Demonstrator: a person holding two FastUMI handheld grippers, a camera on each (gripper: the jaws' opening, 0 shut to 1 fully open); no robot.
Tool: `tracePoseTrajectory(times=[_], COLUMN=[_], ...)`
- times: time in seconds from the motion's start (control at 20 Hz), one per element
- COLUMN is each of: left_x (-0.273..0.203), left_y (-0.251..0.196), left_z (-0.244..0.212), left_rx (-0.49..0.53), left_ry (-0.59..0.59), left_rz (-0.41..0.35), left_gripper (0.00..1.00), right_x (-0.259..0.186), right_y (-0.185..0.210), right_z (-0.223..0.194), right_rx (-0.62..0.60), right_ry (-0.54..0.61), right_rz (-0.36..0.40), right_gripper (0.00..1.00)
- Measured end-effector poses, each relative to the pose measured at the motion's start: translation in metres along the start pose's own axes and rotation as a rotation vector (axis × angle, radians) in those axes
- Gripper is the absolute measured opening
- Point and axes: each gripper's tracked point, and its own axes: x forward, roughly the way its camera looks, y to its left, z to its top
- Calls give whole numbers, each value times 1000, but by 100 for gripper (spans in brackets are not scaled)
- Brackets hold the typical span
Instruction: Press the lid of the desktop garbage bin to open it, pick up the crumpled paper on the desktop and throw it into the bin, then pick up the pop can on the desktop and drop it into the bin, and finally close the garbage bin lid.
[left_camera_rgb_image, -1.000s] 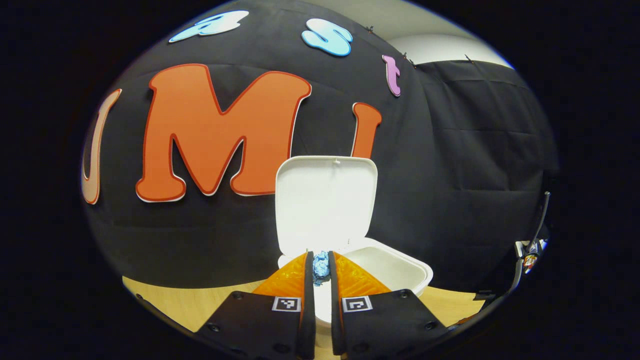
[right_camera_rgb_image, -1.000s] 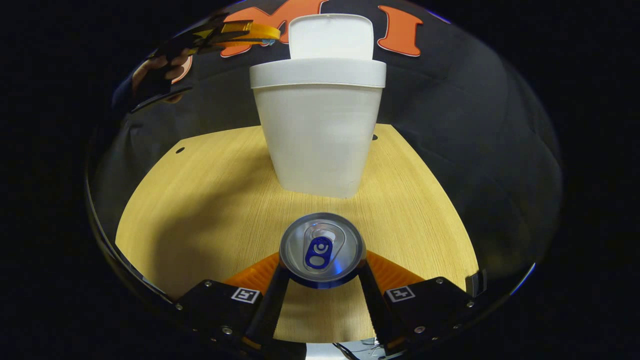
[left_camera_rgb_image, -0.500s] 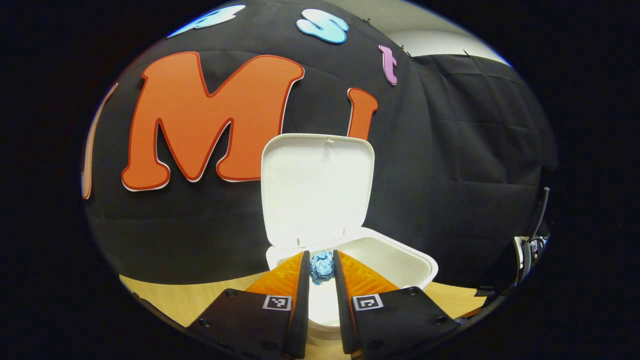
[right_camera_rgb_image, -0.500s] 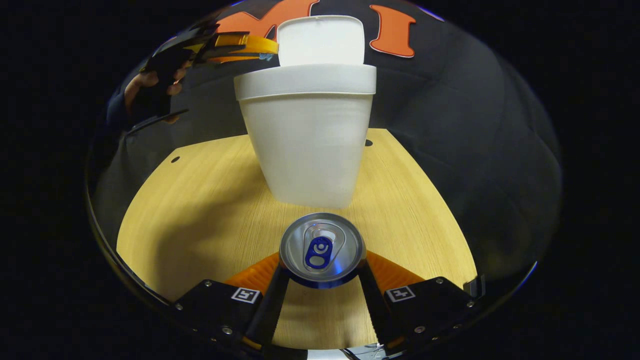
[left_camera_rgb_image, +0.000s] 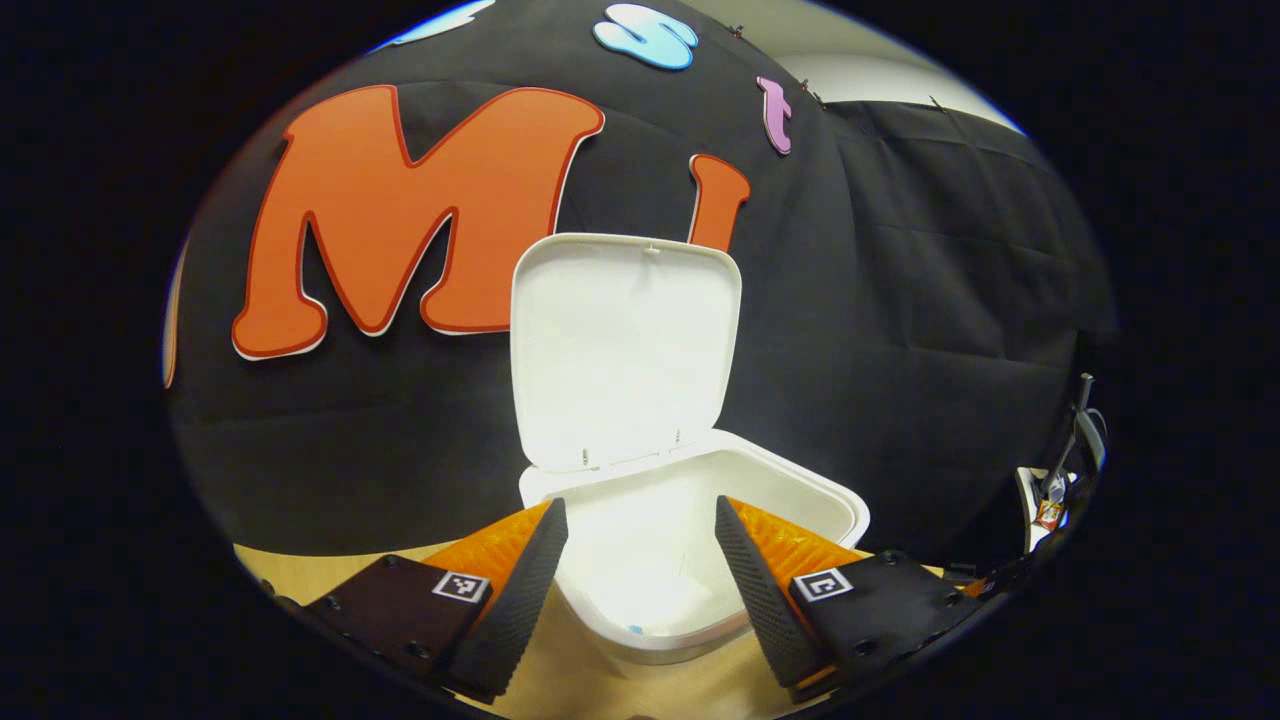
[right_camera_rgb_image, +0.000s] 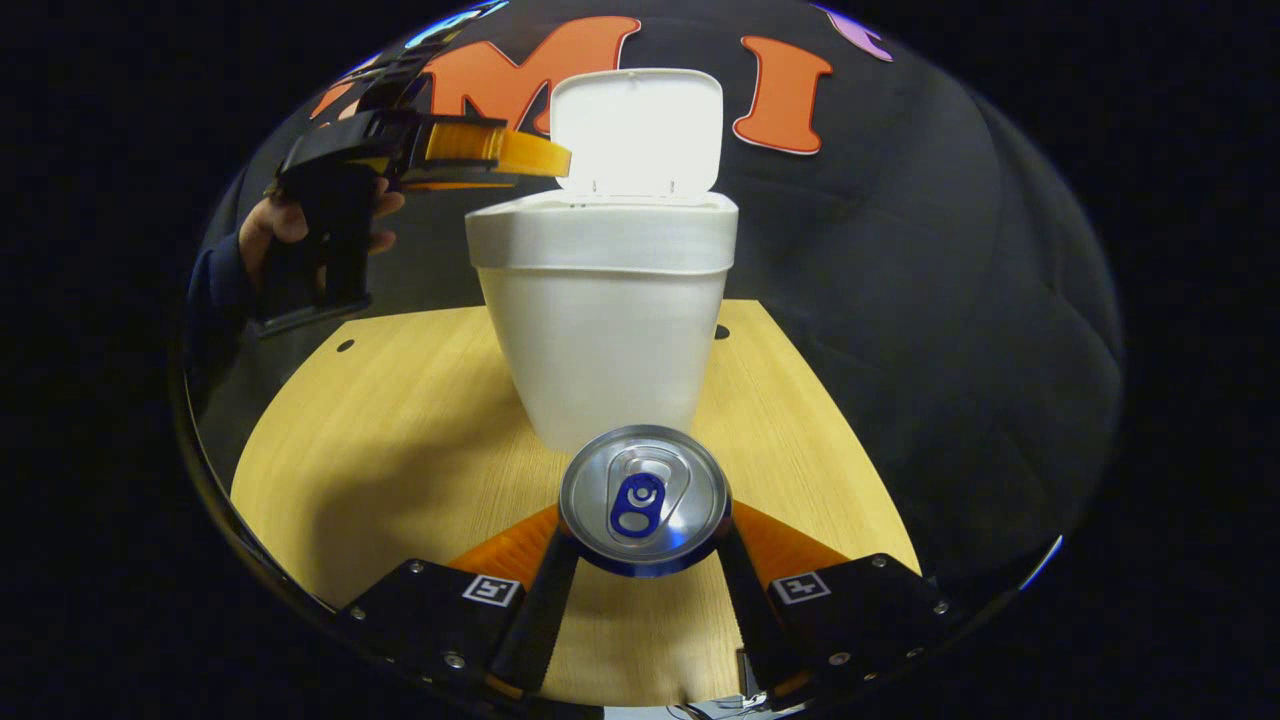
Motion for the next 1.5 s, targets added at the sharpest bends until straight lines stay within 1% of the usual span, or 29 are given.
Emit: tracePoseTrajectory(times=[0.05,0.1,0.15,0.2,0.25,0.4,0.6,0.85,1.05,1.15,1.3,1.45,1.5], left_x=[-4,-8,-14,-21,-27,-49,-81,-117,-145,-159,-180,-199,-208], left_y=[2,4,6,6,9,18,33,51,73,86,101,113,116], left_z=[2,3,4,5,4,-2,-12,-27,-30,-28,-25,-31,-31], left_rx=[6,12,16,15,17,39,72,71,57,80,95,76,75], left_ry=[-5,-11,-15,-18,-17,-12,-7,17,13,10,-6,-4,-3], left_rz=[5,10,13,14,18,42,83,141,204,248,301,356,377], left_gripper=[96,97,98,98,98,97,97,97,97,98,97,97,98], right_x=[-2,-4,-7,-13,-15,-30,-45,-58,-55,-52,-43,-28,-23], right_y=[-1,-2,-4,-5,-7,-11,-17,-23,-21,-21,-19,-13,-13], right_z=[10,20,29,38,48,75,102,140,180,197,215,230,232], right_rx=[-1,-4,-8,-9,-12,-39,-91,-107,-133,-154,-179,-182,-191], right_ry=[-19,-39,-59,-78,-97,-155,-205,-280,-348,-375,-399,-413,-413], right_rz=[-4,-9,-14,-19,-21,-31,-48,-51,-47,-47,-35,-7,-7], right_gripper=[72,77,72,72,77,76,76,76,76,76,76,76,76])
